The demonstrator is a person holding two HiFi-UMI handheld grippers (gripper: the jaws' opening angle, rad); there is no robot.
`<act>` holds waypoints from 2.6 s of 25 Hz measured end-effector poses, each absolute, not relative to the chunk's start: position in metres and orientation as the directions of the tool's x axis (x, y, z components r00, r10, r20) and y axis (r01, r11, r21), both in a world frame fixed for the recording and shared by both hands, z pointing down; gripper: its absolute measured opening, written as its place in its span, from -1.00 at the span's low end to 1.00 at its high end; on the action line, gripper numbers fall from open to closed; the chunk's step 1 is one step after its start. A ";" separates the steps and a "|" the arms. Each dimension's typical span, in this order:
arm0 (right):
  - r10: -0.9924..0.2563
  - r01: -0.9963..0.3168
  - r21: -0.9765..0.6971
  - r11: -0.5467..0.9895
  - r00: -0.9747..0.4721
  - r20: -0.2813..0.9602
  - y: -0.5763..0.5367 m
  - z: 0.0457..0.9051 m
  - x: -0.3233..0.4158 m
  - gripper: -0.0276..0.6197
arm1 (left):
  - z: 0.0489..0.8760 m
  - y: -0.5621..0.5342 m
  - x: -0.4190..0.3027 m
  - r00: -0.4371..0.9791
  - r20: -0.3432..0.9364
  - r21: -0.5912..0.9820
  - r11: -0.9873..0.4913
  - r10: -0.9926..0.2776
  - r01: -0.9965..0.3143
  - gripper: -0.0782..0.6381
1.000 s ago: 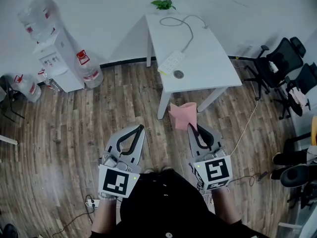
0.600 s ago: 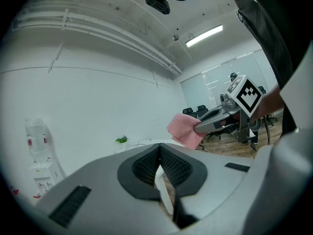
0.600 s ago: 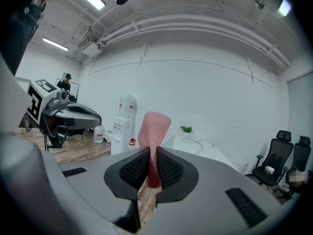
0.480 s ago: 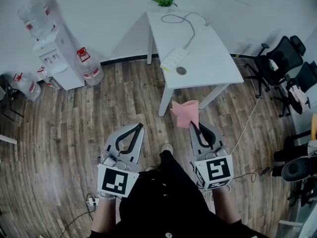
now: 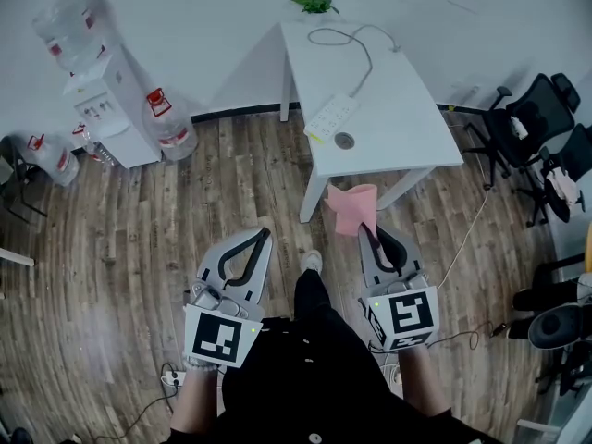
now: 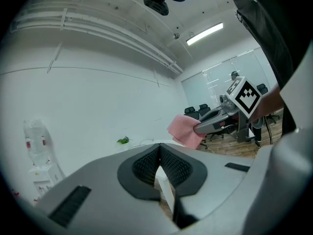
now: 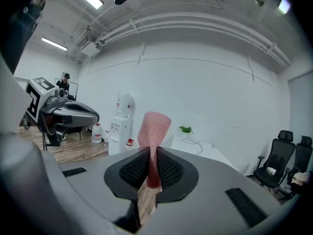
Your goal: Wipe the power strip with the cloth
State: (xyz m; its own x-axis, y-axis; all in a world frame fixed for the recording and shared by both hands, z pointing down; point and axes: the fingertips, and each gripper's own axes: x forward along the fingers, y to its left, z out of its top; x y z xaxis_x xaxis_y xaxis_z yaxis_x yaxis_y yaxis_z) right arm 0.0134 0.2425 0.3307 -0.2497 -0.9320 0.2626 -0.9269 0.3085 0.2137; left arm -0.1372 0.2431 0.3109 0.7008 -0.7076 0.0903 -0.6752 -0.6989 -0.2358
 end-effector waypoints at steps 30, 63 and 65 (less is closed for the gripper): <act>-0.875 -0.888 0.157 0.431 -0.370 0.311 -0.043 0.349 0.138 -0.76 | 0.319 -0.028 -0.018 0.604 0.173 -0.195 -0.628 -0.778 -0.754 -0.74; -0.916 -0.955 0.129 0.268 -0.211 0.342 -0.123 0.363 0.230 -0.76 | 0.309 -0.115 0.043 0.656 0.198 -0.224 -0.685 -0.728 -0.693 -0.74; -0.916 -0.958 0.137 0.251 -0.190 0.353 -0.128 0.369 0.235 -0.76 | 0.312 -0.118 0.041 0.653 0.206 -0.220 -0.685 -0.728 -0.694 -0.74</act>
State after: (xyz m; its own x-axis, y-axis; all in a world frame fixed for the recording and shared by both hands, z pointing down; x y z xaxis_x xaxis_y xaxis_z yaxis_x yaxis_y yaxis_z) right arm 0.2349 -0.1279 0.3690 -0.1898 -0.9161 0.3531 -0.9581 0.2514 0.1373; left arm 0.0408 -0.1181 0.3118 0.6534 -0.7284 0.2060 -0.6944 -0.6851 -0.2200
